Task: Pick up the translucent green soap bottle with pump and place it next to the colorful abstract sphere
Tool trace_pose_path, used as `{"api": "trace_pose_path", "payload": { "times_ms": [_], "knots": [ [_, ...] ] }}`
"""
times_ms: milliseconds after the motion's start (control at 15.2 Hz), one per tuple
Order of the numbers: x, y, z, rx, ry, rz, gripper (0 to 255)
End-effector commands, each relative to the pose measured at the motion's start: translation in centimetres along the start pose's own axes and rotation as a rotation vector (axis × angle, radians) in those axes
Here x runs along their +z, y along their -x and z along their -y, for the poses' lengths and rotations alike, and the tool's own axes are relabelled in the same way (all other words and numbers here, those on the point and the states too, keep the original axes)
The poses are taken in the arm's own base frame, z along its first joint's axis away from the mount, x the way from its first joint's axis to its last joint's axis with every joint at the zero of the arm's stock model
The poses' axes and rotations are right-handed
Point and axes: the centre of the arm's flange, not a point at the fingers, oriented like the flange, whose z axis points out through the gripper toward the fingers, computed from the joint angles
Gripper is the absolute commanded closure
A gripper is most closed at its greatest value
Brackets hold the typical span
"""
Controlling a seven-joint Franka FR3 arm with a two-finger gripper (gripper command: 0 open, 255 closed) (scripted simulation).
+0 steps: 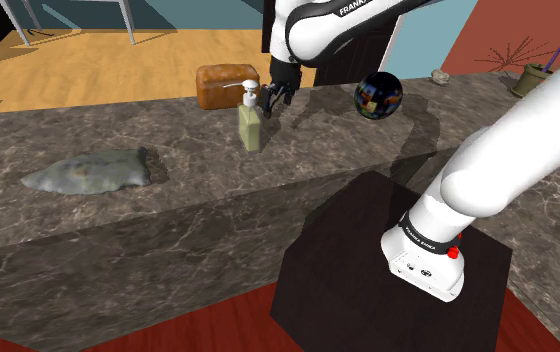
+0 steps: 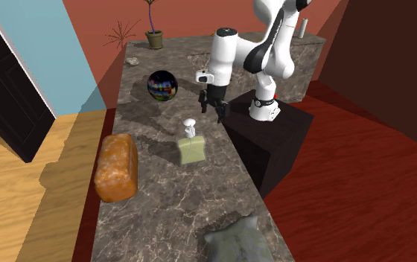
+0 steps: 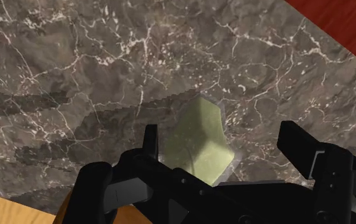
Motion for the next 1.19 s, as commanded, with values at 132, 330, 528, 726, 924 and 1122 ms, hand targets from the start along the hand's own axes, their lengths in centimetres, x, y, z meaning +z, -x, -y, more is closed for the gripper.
{"api": "trace_pose_path", "payload": {
  "times_ms": [132,330,528,726,924,1122],
  "knots": [
    [3.6,-3.2,1.4,0.005,0.012,-0.026,0],
    [5.6,-5.1,2.0,0.008,0.019,-0.039,0],
    [7.2,-5.2,2.0,0.008,0.019,-0.039,0],
    [8.8,-5.2,2.0,0.008,0.019,-0.039,0],
    [9.6,-5.3,2.0,0.008,0.019,-0.039,0],
    [9.6,-5.3,2.0,0.008,0.019,-0.039,0]
  ]
}}
